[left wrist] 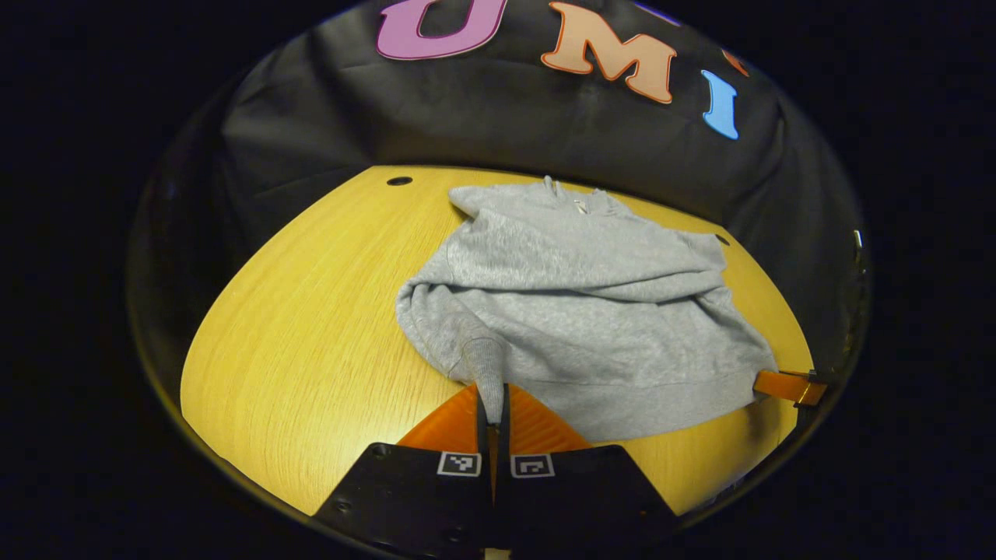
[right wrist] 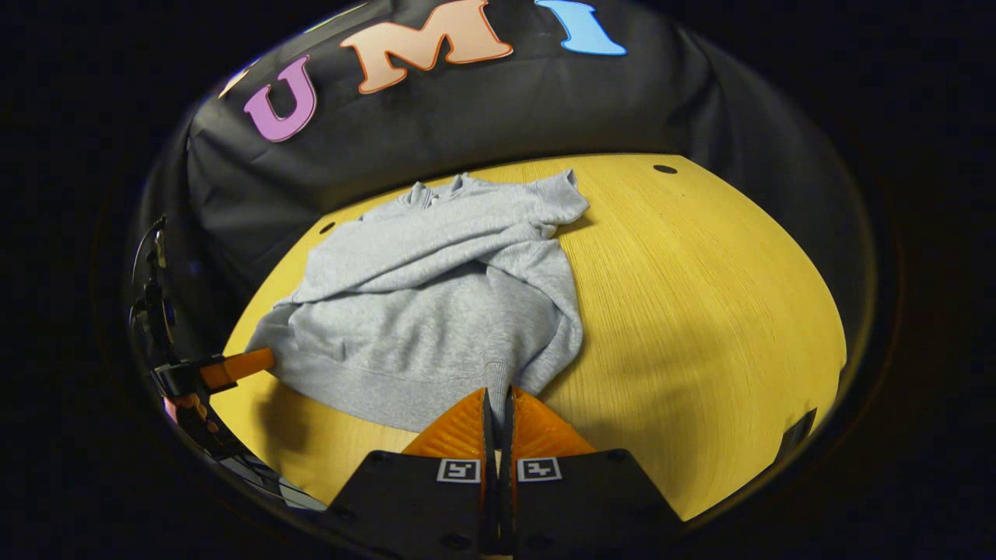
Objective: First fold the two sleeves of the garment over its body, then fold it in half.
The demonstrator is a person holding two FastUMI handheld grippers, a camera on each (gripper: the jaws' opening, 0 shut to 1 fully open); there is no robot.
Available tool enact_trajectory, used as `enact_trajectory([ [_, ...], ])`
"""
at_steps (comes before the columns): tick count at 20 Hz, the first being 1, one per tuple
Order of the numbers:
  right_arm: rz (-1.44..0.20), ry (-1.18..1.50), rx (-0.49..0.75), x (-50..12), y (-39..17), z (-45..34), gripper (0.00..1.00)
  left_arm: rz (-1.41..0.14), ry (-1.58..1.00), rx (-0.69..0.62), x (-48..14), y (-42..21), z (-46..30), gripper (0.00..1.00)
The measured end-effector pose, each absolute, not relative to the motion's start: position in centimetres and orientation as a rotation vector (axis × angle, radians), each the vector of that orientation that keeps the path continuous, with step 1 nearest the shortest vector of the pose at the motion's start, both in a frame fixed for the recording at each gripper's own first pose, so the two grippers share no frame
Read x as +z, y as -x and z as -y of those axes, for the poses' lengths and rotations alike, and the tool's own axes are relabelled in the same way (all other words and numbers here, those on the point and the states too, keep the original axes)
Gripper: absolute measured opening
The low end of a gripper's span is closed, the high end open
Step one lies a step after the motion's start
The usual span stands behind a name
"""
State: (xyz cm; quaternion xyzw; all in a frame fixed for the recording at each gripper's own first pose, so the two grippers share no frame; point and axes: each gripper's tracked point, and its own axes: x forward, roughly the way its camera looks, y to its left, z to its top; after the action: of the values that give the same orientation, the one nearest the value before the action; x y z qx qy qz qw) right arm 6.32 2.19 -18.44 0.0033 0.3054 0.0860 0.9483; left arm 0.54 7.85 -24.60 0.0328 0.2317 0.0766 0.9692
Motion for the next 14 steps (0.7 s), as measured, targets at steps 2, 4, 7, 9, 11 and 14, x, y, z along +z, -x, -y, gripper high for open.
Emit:
enact_trajectory([
  [2, -0.589, -0.025, 0.179, -16.9, -7.4, -2.6, 0.03, -0.441, -0.063, 0.149, -22.8, -1.3, -7.5, 0.00],
  [4, -0.555, -0.020, 0.189, -15.3, -8.9, -3.2, 0.03, -0.415, -0.057, 0.143, -21.1, -2.5, -7.2, 0.00],
  [7, -0.508, -0.005, 0.198, -12.9, -11.7, -4.2, 0.03, -0.372, -0.031, 0.137, -18.4, -4.5, -6.8, 0.00],
  [9, -0.485, 0.000, 0.199, -11.7, -13.6, -4.6, 0.03, -0.345, -0.037, 0.133, -17.1, -6.3, -6.8, 0.00],
  [11, -0.472, 0.007, 0.195, -11.1, -15.8, -5.1, 0.03, -0.336, -0.054, 0.130, -16.4, -8.3, -6.7, 0.00],
  [14, -0.470, -0.010, 0.185, -10.2, -18.6, -5.7, 0.03, -0.324, -0.058, 0.130, -15.3, -10.9, -6.5, 0.00],
])
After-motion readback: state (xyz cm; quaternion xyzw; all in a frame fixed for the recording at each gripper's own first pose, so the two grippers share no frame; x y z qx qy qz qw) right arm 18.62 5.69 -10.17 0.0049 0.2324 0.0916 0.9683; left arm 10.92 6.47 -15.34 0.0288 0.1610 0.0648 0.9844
